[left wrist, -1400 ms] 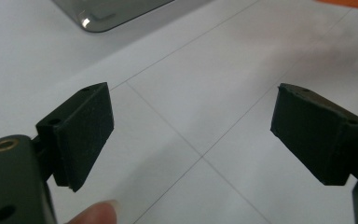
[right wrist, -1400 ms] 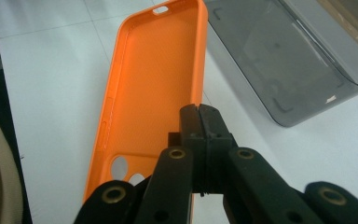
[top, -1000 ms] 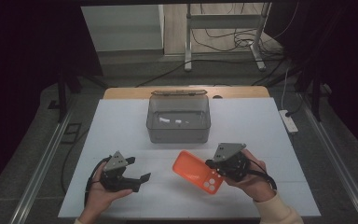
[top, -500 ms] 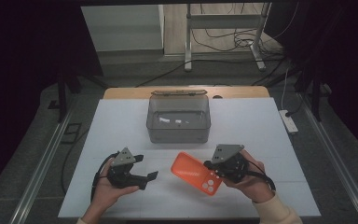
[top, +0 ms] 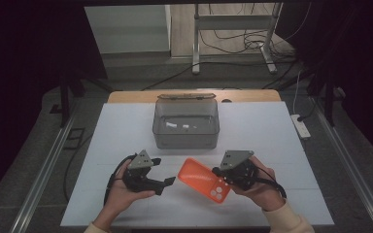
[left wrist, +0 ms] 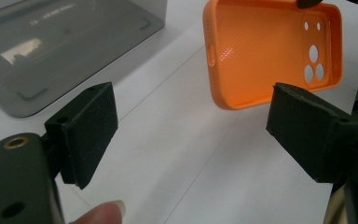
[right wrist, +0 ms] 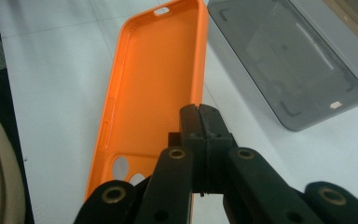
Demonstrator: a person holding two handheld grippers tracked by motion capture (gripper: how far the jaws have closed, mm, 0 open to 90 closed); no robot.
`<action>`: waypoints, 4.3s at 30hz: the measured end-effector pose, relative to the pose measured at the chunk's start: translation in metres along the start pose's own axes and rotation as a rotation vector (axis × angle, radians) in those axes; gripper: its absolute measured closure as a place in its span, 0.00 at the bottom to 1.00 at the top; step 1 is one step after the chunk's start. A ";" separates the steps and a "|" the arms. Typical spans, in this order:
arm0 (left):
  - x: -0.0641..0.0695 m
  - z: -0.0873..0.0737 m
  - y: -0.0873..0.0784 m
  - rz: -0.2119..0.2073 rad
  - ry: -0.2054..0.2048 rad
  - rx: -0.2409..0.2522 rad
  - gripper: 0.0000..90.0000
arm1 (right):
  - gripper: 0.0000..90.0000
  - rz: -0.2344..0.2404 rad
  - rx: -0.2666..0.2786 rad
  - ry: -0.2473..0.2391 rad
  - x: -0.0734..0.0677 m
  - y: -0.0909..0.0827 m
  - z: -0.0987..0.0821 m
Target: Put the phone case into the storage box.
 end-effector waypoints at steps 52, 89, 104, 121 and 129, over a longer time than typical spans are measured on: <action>0.011 0.019 0.036 -0.203 -0.026 -0.056 0.83 | 0.99 -0.006 0.010 -0.020 -0.004 -0.002 0.004; 0.015 0.024 0.020 -0.221 0.057 0.013 0.90 | 0.45 0.121 0.115 0.203 0.018 -0.014 -0.003; 0.017 0.025 0.021 -0.226 0.070 0.021 0.90 | 0.38 0.256 0.106 0.272 0.010 0.008 0.000; 0.019 0.024 0.021 -0.239 0.074 0.023 0.90 | 0.47 0.276 0.106 0.314 0.009 0.020 -0.003; 0.019 0.024 0.021 -0.241 0.074 0.024 0.90 | 0.69 0.306 0.106 0.321 0.007 0.020 -0.003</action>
Point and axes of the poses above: each handheld gripper's, and its own axes: y roughly forward along the jaws, z roughly out of its top, x roughly to its right, the point moved 6 cm from there along y, roughly forward along the jaws, and after that the axes turned 2 degrees about z, right-handed, at the moved point
